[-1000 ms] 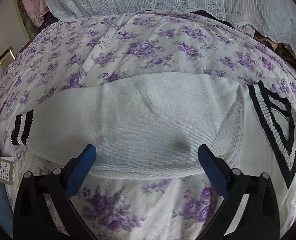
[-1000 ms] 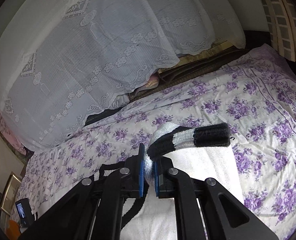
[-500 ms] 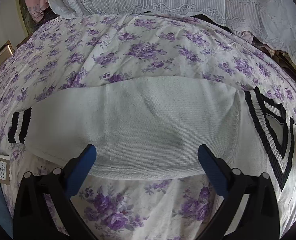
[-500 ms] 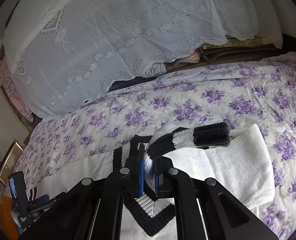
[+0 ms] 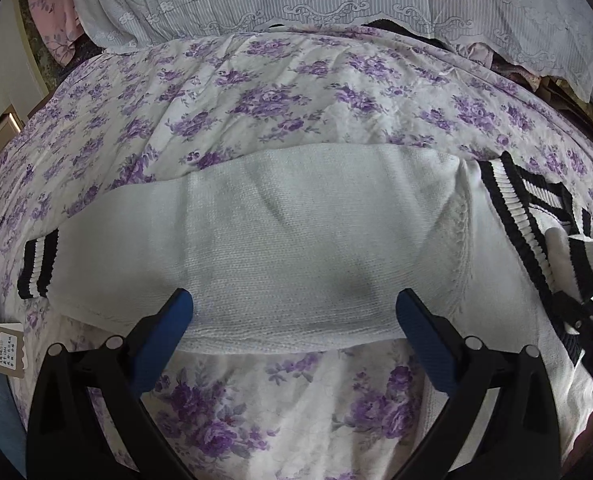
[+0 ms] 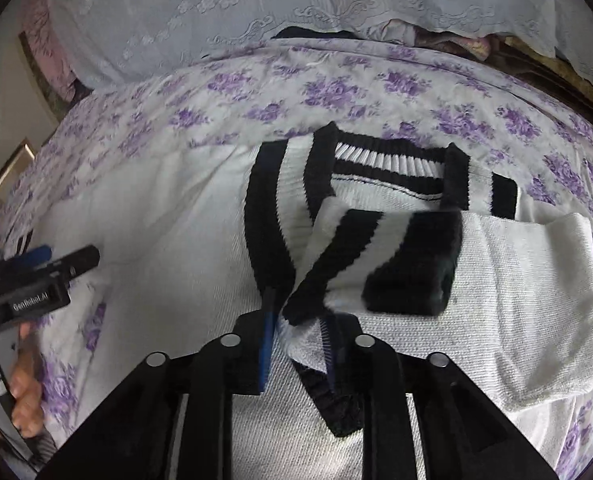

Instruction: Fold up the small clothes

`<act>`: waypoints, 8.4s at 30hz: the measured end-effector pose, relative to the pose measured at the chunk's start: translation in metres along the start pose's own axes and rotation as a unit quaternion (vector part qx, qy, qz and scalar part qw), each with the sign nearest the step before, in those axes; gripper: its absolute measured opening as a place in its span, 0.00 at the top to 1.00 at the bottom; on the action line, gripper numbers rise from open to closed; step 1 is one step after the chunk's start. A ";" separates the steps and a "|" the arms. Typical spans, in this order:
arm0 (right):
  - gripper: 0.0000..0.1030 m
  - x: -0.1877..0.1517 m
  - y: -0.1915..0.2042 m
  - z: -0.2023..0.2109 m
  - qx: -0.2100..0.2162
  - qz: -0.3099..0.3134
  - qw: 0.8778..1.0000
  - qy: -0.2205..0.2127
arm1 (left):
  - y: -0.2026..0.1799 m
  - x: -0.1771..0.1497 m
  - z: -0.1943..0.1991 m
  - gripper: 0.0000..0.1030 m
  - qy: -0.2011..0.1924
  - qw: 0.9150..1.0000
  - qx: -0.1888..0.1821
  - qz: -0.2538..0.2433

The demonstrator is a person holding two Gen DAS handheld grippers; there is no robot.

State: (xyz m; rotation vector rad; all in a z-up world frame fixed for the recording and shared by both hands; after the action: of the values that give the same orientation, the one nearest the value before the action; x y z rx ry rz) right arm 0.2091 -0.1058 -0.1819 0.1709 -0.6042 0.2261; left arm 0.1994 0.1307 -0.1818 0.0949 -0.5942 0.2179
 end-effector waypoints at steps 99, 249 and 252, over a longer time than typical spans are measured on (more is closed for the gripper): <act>0.27 -0.075 -0.168 0.061 -0.050 -0.099 0.991 -0.078 | -0.044 -0.014 0.021 0.12 -0.010 0.994 -0.106 0.005; 0.88 0.020 -0.141 0.105 -0.015 -0.105 0.983 -0.152 | -0.055 -0.013 0.035 0.25 -0.018 0.994 0.000 -0.103; 0.88 0.005 -0.162 0.088 0.001 -0.130 0.983 -0.128 | -0.071 -0.002 0.033 0.24 -0.016 0.994 -0.004 -0.108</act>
State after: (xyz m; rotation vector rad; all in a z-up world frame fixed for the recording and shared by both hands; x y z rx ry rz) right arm 0.2070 -0.2809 -0.1227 0.2813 -0.8296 -0.0492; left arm 0.1960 0.0562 -0.1579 0.1536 -0.6115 0.0039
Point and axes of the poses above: each gripper's, at about its wrist camera, not at the fingertips, and z roughly against the way its jaws point, y to its left, x to its top, the point moved 4 cm from there along -z, roughly the way its jaws point, and after that the axes turned 2 degrees about z, right-handed, at the moved point
